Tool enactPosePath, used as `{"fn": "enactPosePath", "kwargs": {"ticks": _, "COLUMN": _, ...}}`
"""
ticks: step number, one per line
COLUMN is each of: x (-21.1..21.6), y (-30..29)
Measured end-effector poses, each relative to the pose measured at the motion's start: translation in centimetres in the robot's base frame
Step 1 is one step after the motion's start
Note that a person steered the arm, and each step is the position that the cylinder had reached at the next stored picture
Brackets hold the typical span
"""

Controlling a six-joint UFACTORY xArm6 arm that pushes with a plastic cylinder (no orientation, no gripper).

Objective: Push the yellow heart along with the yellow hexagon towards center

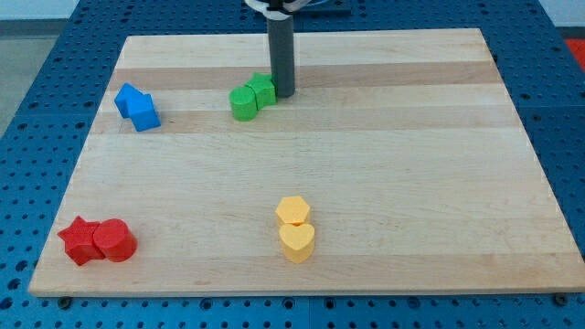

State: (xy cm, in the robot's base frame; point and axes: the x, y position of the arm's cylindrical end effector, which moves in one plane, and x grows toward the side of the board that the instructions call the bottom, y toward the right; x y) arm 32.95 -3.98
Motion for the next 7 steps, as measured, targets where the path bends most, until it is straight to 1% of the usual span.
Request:
{"fn": "enactPosePath", "kwargs": {"ticks": 1, "x": 0.2, "y": -1.2}}
{"fn": "enactPosePath", "kwargs": {"ticks": 2, "x": 0.2, "y": -1.3}}
{"fn": "enactPosePath", "kwargs": {"ticks": 4, "x": 0.6, "y": 2.1}}
{"fn": "enactPosePath", "kwargs": {"ticks": 5, "x": 2.4, "y": 0.1}}
{"fn": "enactPosePath", "kwargs": {"ticks": 6, "x": 4.4, "y": -3.6}}
{"fn": "enactPosePath", "kwargs": {"ticks": 7, "x": 5.5, "y": -5.0}}
